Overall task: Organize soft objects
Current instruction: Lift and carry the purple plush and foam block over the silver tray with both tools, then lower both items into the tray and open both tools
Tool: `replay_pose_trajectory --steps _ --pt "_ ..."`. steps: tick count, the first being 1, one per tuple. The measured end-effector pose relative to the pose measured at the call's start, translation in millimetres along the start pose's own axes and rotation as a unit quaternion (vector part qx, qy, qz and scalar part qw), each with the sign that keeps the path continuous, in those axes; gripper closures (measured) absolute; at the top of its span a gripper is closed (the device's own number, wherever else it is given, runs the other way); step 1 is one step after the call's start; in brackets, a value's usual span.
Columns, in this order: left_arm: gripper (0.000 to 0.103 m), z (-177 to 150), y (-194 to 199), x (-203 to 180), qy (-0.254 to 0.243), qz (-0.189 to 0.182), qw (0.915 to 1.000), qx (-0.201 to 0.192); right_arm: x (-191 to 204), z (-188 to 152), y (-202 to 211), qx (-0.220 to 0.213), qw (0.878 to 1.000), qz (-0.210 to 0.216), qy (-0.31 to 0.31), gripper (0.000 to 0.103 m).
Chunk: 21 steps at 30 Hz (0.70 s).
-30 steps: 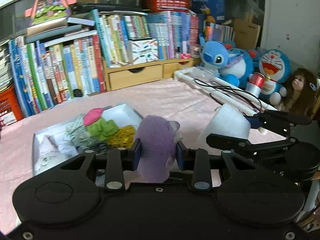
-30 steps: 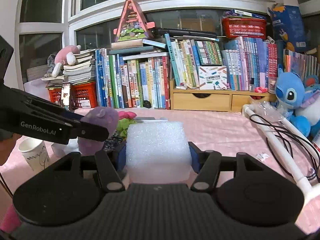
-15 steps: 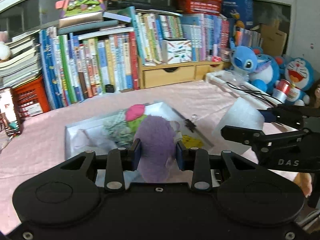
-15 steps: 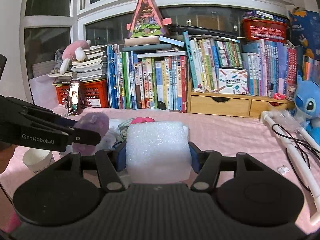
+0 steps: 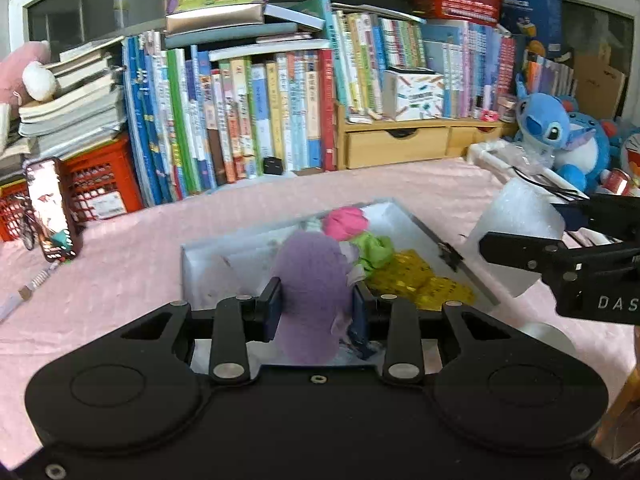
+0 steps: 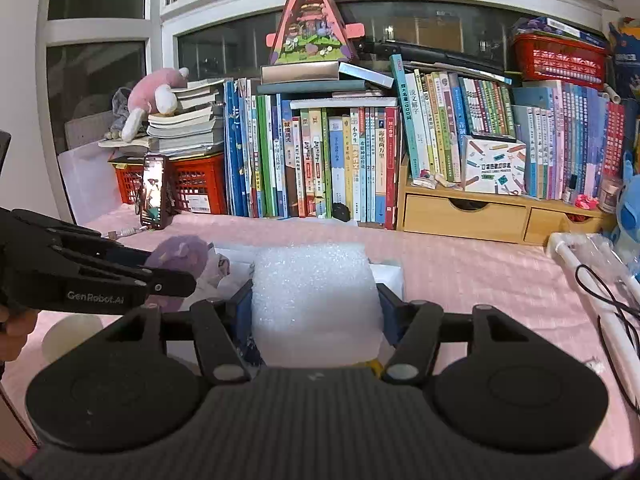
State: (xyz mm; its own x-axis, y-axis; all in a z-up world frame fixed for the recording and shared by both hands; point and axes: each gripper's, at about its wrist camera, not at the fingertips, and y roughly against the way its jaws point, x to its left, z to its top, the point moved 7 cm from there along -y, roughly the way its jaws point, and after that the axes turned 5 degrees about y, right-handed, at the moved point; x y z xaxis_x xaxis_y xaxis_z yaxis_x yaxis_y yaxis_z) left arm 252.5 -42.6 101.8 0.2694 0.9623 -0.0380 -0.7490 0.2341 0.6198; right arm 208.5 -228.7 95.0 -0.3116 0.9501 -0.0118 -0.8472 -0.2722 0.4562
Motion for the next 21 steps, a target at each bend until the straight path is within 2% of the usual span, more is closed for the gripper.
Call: replay_pose_trajectory --steps 4,10,15,21 --pt "0.070 17 -8 17 0.000 0.020 0.9998 0.003 -6 12 -17 0.015 1.000 -0.003 -0.004 0.038" --pt "0.070 35 -42 41 0.022 0.026 0.9988 0.034 -22 25 -53 0.045 0.999 -0.020 -0.013 0.038" --pt "0.070 48 -73 55 0.032 0.043 0.9978 0.039 -35 25 -90 0.086 0.995 -0.013 -0.048 0.038" --pt "0.070 47 -111 67 0.066 0.045 0.9936 0.080 -47 18 -128 0.129 0.989 -0.020 -0.072 0.038"
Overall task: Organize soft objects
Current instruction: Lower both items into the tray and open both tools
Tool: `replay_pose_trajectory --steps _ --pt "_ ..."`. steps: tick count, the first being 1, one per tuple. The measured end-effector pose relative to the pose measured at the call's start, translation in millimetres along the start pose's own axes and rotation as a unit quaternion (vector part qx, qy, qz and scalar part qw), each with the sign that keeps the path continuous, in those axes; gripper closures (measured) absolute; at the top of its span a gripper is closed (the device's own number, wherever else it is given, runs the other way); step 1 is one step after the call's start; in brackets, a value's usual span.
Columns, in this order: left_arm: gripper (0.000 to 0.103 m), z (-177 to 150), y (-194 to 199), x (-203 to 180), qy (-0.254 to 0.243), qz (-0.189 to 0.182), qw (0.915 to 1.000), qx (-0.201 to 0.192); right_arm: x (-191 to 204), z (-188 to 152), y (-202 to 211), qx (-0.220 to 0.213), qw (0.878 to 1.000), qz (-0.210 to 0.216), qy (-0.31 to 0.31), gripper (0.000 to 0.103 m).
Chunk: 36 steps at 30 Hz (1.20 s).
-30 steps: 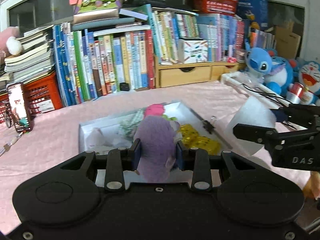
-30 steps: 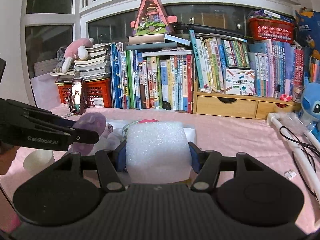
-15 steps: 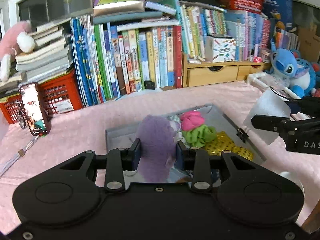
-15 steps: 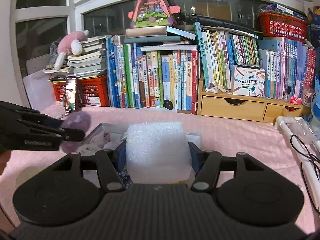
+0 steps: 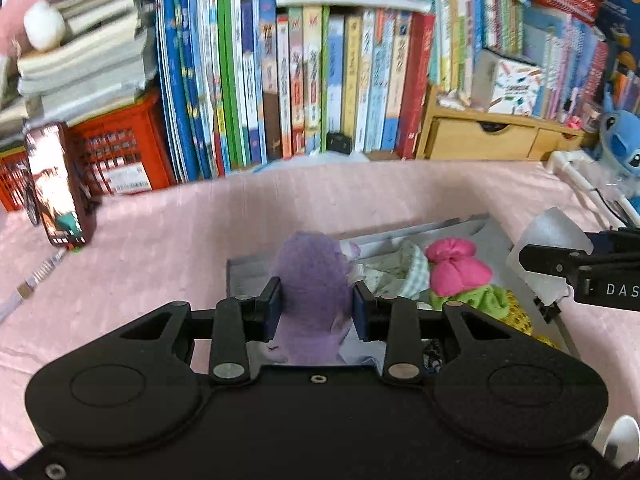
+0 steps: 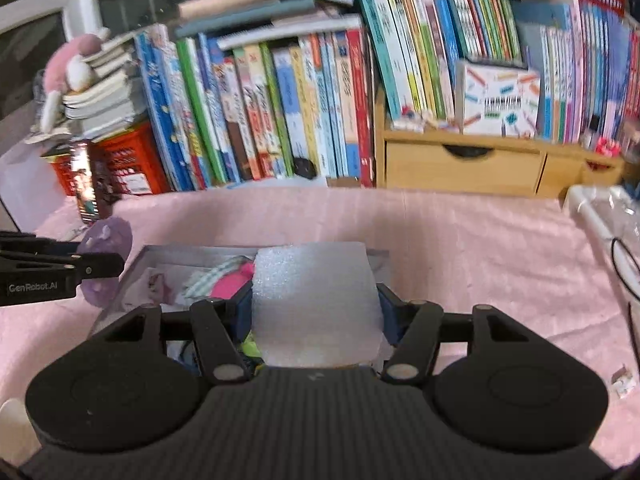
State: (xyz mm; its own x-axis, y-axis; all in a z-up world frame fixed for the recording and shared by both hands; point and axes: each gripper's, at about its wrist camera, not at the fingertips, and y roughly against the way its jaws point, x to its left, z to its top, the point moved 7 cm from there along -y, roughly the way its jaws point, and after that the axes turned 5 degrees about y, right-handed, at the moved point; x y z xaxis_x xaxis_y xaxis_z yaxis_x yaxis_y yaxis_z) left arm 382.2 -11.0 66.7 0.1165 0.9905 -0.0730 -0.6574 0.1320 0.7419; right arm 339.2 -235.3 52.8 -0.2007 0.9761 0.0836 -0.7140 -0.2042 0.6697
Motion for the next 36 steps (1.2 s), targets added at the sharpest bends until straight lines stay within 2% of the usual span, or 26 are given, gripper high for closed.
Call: replay_pose_trajectory --steps 5,9,26,32,36 --pt "0.069 0 -27 3 0.011 0.001 0.9998 0.019 -7 -1 -23 0.022 1.000 -0.003 -0.016 0.038" --pt "0.069 2 -36 0 0.009 -0.002 0.9998 0.017 -10 -2 -35 0.030 0.999 -0.007 -0.018 0.038" --pt "0.067 -3 -49 -11 -0.006 -0.020 0.9994 0.029 -10 -13 -65 0.074 0.997 0.017 -0.031 0.039" --pt "0.060 -2 -48 -9 -0.003 -0.021 0.9993 0.031 -10 -13 -67 0.078 0.996 0.025 -0.037 0.030" --pt "0.046 -2 -43 -9 -0.003 -0.018 0.9995 0.025 -10 -11 -63 0.073 0.996 0.028 -0.039 0.027"
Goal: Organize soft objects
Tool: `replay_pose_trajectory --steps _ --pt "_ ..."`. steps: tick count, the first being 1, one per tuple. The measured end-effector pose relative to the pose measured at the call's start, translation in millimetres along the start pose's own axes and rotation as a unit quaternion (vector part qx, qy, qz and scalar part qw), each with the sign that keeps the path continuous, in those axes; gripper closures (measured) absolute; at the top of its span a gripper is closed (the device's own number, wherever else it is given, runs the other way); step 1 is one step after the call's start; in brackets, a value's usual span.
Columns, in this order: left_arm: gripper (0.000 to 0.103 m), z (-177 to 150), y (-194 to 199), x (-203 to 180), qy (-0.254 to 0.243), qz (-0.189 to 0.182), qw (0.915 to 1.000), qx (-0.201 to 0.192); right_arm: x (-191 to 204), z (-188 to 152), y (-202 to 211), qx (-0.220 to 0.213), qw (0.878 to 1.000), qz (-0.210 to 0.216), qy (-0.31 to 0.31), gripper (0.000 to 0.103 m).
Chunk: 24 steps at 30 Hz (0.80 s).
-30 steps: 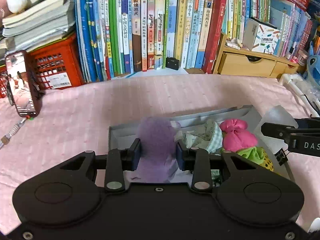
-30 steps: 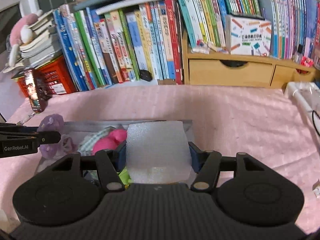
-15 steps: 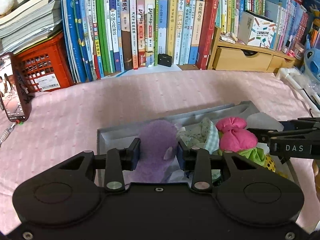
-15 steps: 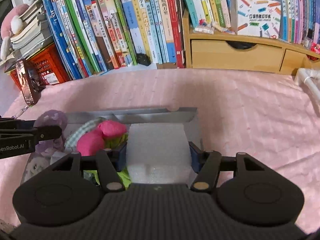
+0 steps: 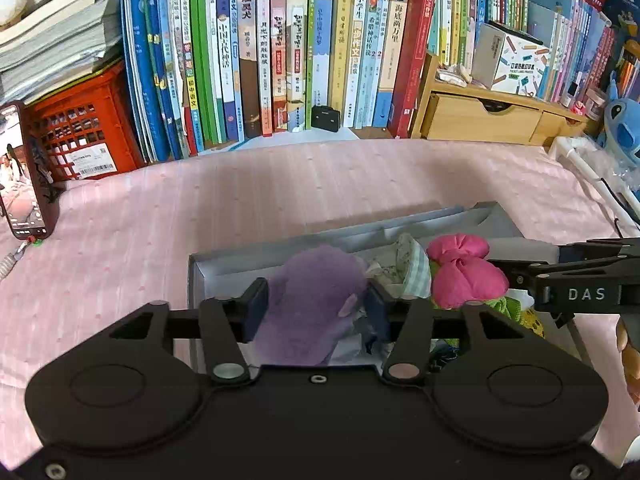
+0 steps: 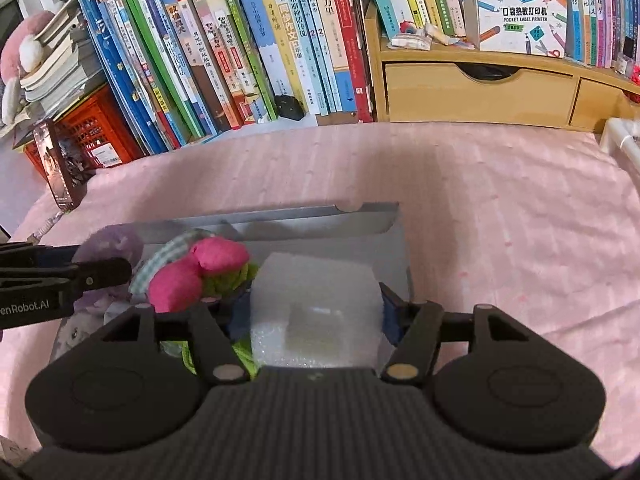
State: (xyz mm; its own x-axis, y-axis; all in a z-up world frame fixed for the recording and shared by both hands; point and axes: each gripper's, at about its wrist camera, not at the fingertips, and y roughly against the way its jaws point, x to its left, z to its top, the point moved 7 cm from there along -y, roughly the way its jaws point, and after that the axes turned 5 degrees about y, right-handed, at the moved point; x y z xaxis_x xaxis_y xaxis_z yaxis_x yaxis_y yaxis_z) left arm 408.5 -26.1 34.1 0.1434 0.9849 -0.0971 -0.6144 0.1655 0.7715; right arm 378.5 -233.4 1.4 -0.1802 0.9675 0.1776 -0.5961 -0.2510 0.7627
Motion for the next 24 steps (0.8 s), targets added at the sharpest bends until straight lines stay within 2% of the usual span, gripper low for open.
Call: replay_pose_trajectory --steps 4,12,24 --pt "0.035 1 9 -2 -0.008 0.007 0.9998 -0.015 2 2 7 -0.007 1.000 0.004 0.001 0.023" --pt "0.024 -5 49 -5 -0.015 0.002 0.9983 -0.056 7 2 35 -0.034 0.999 0.018 0.012 0.019" --pt "0.021 -44 123 -13 -0.031 -0.024 0.9931 -0.111 31 -27 125 -0.146 0.986 0.013 0.080 0.014"
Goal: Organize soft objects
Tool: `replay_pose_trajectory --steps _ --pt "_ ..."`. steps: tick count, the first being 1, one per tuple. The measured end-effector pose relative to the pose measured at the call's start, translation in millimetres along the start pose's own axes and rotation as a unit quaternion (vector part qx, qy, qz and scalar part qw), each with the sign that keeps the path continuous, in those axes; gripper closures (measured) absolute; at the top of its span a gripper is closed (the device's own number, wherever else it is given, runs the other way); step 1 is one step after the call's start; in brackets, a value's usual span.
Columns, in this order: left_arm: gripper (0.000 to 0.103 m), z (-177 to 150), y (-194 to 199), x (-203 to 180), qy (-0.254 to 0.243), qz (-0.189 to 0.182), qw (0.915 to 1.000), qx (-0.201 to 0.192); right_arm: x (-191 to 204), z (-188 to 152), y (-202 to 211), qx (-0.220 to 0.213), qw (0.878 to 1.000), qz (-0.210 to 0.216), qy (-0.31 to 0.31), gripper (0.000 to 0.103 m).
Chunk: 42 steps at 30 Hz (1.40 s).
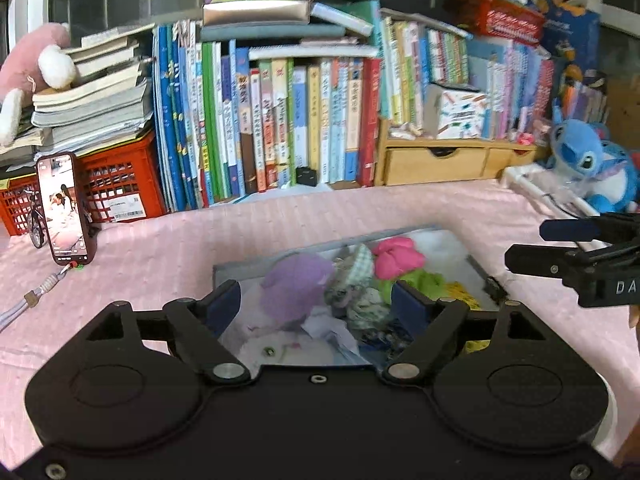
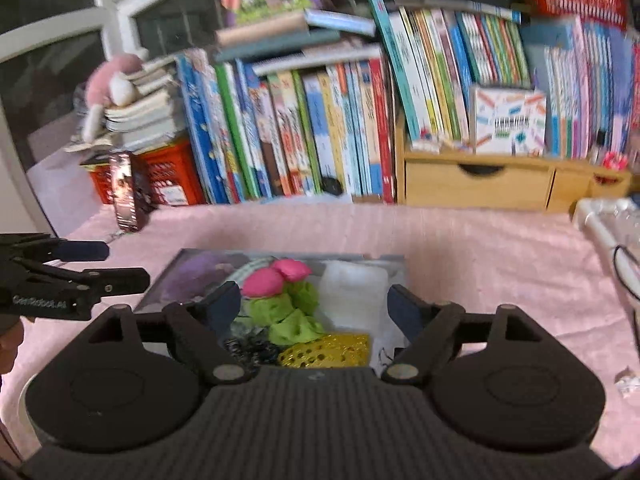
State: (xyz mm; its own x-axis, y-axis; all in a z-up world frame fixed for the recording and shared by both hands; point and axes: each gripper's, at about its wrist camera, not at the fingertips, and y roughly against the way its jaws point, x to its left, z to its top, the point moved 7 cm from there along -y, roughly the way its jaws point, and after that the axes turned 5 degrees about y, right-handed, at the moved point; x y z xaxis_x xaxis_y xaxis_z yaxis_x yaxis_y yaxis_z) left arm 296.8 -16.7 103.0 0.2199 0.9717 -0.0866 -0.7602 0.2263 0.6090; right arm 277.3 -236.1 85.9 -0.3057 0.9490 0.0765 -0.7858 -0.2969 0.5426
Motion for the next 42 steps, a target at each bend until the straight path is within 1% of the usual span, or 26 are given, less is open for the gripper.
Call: replay_pose_trajectory --steps 5,12,17,21,24,28,35,40,42 --pt "0.020 -18 29 -15 -0.001 -0.017 0.9998 -0.010 19 -9 36 -0.044 0.999 0.003 0.015 0.013" --pt "0.020 -48 67 -34 -0.005 -0.029 0.9993 -0.023 41 -26 71 -0.078 0.997 -0.003 0.020 0.013" --pt "0.020 -73 95 -44 -0.017 -0.019 0.9989 -0.038 53 -45 96 -0.092 0.995 -0.016 0.017 0.012" --pt "0.019 -95 122 -49 -0.013 -0.015 0.9982 -0.056 59 -64 116 -0.103 0.994 -0.028 0.003 0.012" --pt "0.018 -113 137 -52 -0.012 -0.015 0.9980 -0.060 65 -80 131 -0.111 0.993 -0.033 -0.006 0.012" --pt "0.017 -138 153 -52 0.002 -0.007 0.9977 -0.068 73 -101 148 -0.126 0.991 -0.039 -0.013 0.008" --pt "0.016 -179 155 -42 0.041 0.019 0.9955 -0.083 81 -135 152 -0.145 0.987 -0.066 -0.010 0.007" --pt "0.016 -201 144 -38 0.035 0.053 0.9945 -0.083 82 -159 141 -0.136 0.988 -0.073 -0.023 0.004" --pt "0.016 -207 138 -37 0.037 0.061 0.9943 -0.080 82 -167 135 -0.127 0.988 -0.080 -0.023 0.004"
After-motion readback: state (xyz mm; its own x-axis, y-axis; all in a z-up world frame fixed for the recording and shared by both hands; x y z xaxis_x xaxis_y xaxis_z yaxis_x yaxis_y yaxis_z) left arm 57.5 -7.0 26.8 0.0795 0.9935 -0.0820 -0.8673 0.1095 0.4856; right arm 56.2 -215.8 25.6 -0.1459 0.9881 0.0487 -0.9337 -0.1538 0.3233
